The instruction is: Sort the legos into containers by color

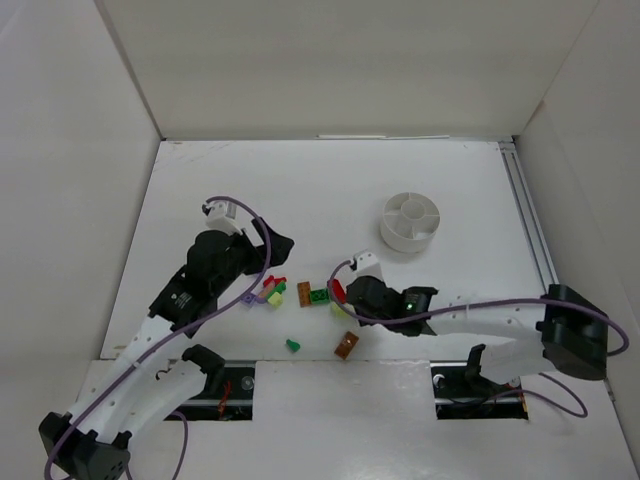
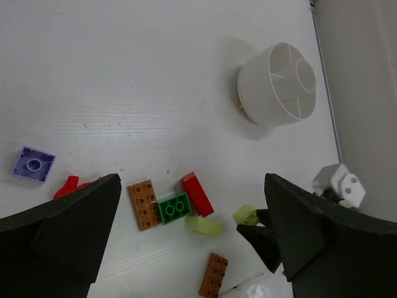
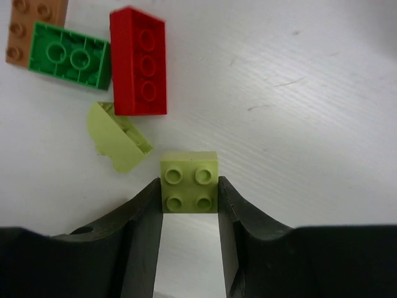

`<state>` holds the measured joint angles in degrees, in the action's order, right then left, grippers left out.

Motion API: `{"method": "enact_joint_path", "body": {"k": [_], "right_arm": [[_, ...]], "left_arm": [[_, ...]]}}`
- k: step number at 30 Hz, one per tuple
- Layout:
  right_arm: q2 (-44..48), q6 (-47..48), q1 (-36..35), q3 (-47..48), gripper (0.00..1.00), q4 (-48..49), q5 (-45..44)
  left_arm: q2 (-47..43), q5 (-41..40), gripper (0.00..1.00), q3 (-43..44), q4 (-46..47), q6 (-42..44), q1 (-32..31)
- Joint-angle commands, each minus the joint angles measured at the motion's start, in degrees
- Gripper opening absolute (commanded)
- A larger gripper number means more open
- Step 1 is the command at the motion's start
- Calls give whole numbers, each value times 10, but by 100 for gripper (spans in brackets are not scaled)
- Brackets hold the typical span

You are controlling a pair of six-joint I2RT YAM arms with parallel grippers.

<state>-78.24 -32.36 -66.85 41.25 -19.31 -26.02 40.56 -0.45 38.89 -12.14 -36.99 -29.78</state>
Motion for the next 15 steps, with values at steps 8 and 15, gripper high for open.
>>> {"method": "enact_joint_path", "body": {"k": [8, 15], "right_arm": [[198, 33, 95, 91, 10, -134, -178], [194, 195, 335, 143, 12, -88, -28]], "left_arm": [[17, 123, 100, -42, 53, 3, 0], [82, 111, 100, -47, 68, 3, -38]]}}
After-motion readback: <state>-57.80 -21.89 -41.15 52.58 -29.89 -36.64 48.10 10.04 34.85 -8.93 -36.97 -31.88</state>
